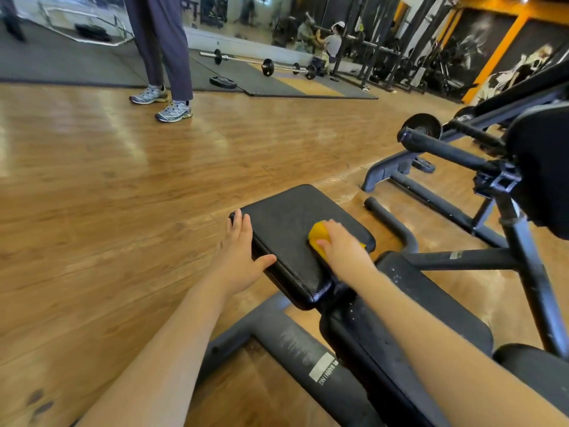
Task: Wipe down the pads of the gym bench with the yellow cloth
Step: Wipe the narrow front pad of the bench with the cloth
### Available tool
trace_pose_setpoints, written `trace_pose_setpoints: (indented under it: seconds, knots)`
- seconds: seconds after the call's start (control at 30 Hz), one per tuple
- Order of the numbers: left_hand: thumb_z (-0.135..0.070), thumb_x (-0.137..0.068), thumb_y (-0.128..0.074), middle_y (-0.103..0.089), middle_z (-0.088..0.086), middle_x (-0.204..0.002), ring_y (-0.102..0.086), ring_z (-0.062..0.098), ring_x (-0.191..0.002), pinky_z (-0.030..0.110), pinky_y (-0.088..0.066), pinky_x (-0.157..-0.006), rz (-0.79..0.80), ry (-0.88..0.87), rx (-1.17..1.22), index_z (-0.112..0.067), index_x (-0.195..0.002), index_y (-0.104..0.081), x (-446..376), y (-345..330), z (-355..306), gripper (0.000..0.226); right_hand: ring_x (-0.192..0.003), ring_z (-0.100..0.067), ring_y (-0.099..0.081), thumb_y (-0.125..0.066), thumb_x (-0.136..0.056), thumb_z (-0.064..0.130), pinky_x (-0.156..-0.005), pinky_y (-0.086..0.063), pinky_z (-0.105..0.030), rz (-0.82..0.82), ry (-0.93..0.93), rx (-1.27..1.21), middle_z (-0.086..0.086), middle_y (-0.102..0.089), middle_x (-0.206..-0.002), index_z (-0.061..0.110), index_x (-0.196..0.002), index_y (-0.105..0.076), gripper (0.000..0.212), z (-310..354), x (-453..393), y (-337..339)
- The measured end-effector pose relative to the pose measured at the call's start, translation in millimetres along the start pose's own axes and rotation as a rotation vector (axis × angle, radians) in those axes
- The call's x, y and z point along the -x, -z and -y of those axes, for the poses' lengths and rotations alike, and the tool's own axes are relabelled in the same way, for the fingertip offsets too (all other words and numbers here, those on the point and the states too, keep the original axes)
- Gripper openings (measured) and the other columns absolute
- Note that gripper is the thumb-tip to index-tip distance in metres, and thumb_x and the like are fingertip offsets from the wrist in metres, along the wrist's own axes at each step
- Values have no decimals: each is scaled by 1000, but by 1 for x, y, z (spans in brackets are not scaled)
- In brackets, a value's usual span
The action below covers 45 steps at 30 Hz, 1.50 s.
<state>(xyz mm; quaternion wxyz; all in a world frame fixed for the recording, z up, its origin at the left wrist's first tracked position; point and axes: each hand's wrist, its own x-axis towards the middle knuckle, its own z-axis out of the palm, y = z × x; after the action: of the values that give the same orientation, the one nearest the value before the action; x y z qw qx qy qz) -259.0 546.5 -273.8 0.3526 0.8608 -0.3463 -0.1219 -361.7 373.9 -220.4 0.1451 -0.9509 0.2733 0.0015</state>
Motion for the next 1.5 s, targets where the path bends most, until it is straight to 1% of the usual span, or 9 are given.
trace_pose_setpoints:
  seconds: [0.13,0.37,0.5,0.63,0.83,0.97,1.17,1.37,1.5]
  knots:
    - [-39,-87,-56,25,-4,-151,23,13,-137,40,2,-113,-29,-4,26,-14,-146,9,0,-2,2,91,-134,-31,-30,-36,-98,26,-105,-29,-39,-60,-112,10,-11,-27,-150,7,-141,-23,49,-11,-27,14]
    - [-46,-89,-49,31,-6,-149,24,16,-138,47,3,-112,53,0,-19,-18,-145,14,2,4,1,89,-143,-19,-9,-35,-97,33,-115,-13,-34,-39,209,81,-3,-10,-156,14,-145,-11,57,29,44,-31]
    - [-42,-92,-46,28,-5,-150,23,17,-139,48,3,-112,29,-16,9,-18,-145,11,4,4,1,82,-144,-20,-3,-30,-98,35,-116,-11,-32,-63,159,247,-6,-3,-156,11,-145,0,61,37,64,-41]
    - [-29,-97,-38,21,-4,-153,21,18,-139,47,3,-112,-19,-16,149,-17,-147,4,-1,0,2,66,-143,-26,-4,-30,-98,33,-116,-12,-35,-53,166,329,-14,-4,-155,4,-144,0,62,62,44,-43]
    - [-19,-100,-26,6,-7,-155,14,11,-140,49,3,-114,-57,-35,416,-18,-146,-13,-3,6,9,48,-144,-22,-6,-36,-97,33,-117,-13,-33,-58,190,274,-12,-6,-155,7,-145,-3,64,78,28,-43]
    - [-27,-99,-28,8,-10,-155,17,9,-139,50,1,-115,-84,-31,401,-20,-147,-9,-2,-2,5,52,-144,-18,-2,-38,-96,34,-115,-9,-29,-54,177,263,-6,-2,-156,12,-145,0,66,50,63,-43]
    - [-22,-99,-27,9,-10,-155,18,4,-137,45,0,-116,-176,-8,524,-19,-147,-10,-3,-11,-2,51,-144,-24,-1,-34,-98,29,-116,-5,-33,-113,146,339,-13,-2,-155,6,-144,0,62,58,63,-50]
    - [-24,-101,-24,5,-6,-155,15,9,-140,22,0,-107,-207,-25,601,-14,-146,-14,-2,-9,-4,47,-144,-24,-5,-40,-97,24,-116,-9,-34,-131,200,286,-15,-5,-155,4,-144,-2,64,77,32,-52]
    - [-26,-100,-27,7,-8,-155,16,8,-139,32,-3,-111,-197,-6,518,-16,-146,-13,-1,-8,-5,50,-144,-17,-2,-44,-95,27,-116,-7,-29,-97,248,232,-5,-3,-156,13,-145,-2,67,46,59,-48]
